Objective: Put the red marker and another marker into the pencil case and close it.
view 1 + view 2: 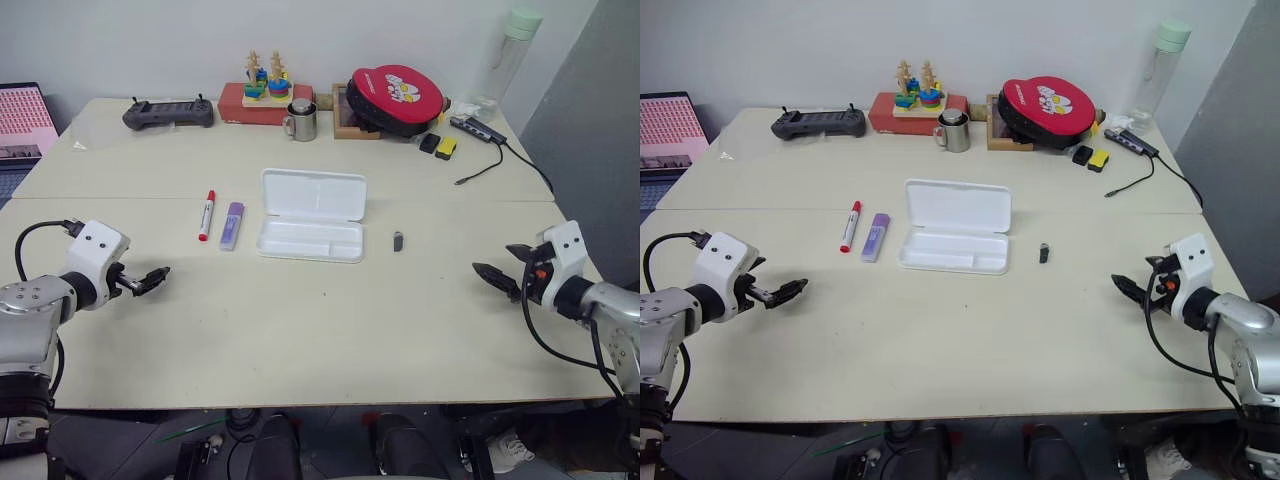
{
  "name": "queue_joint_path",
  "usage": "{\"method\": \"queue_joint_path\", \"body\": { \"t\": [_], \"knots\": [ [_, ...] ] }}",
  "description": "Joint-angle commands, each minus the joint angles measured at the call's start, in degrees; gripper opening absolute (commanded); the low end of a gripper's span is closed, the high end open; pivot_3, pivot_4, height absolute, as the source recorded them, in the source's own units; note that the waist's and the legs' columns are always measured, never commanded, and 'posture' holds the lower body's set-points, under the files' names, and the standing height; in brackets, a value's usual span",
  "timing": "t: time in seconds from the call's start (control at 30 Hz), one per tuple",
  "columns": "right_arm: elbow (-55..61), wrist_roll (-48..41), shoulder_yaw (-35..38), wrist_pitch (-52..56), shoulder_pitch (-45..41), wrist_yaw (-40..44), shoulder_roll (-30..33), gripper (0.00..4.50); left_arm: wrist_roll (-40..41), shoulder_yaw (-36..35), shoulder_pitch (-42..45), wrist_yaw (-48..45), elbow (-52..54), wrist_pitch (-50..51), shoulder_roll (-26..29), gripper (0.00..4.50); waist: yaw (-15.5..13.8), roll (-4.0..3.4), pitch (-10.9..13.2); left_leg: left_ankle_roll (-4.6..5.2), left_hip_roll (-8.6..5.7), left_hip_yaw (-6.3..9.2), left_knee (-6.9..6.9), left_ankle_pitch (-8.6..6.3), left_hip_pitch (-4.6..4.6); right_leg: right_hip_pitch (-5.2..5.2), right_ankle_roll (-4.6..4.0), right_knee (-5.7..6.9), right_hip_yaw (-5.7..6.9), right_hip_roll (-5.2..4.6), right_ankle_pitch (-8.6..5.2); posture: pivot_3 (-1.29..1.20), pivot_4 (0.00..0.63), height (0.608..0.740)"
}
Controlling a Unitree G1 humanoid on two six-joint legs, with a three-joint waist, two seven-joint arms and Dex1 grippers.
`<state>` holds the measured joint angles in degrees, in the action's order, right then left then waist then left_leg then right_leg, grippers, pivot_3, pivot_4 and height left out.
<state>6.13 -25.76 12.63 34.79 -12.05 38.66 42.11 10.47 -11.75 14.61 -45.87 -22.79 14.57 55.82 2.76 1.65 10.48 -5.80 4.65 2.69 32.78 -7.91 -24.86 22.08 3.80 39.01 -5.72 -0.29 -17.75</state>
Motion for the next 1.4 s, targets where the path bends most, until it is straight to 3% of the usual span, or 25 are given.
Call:
{"method": "queue_joint_path", "body": {
  "t": [0.03, 0.87, 1.1, 1.4],
  "knots": [
    [0.88, -0.41, 0.1, 0.69, -1.49, 0.64, 0.17, 4.4, 0.83, -1.47, -0.89, -4.12, 0.06, -0.14, 2.38, 4.5, 0.14, 0.0, 0.0, 0.0, 0.0, 0.0, 0.0, 0.0, -0.02, 0.02, -0.01, 0.0, 0.0, 0.0, -0.01, 0.0, 0.15, 0.74],
    [2.42, -0.19, 0.79, 0.49, 1.25, -1.07, -1.89, 4.4, 1.21, 0.0, 0.39, -7.56, 2.45, 0.64, -1.65, 4.5, 0.12, 0.0, 0.0, 0.0, 0.01, 0.01, 0.03, 0.0, -0.05, 0.05, 0.02, 0.06, 0.02, 0.01, 0.0, 0.0, 0.15, 0.74],
    [4.4, -2.5, -0.64, -1.7, -0.51, 2.48, -2.93, 4.4, 4.2, -1.54, -0.02, -8.74, 6.29, 3.22, -2.95, 4.5, 0.14, 0.0, 0.0, 0.01, 0.01, 0.01, 0.04, 0.0, -0.05, 0.04, 0.03, 0.06, 0.01, 0.02, 0.01, 0.0, 0.15, 0.74],
    [-2.18, 2.5, -20.17, -0.52, -18.46, 12.35, -7.6, 4.4, 19.56, 0.02, 2.34, -11.96, 27.96, 14.89, -11.5, 4.5, 0.45, 0.01, 0.0, 0.02, 0.01, 0.03, 0.21, 0.02, -0.05, -0.04, 0.19, 0.08, -0.01, 0.04, 0.11, 0.0, 0.15, 0.74]
  ]
}}
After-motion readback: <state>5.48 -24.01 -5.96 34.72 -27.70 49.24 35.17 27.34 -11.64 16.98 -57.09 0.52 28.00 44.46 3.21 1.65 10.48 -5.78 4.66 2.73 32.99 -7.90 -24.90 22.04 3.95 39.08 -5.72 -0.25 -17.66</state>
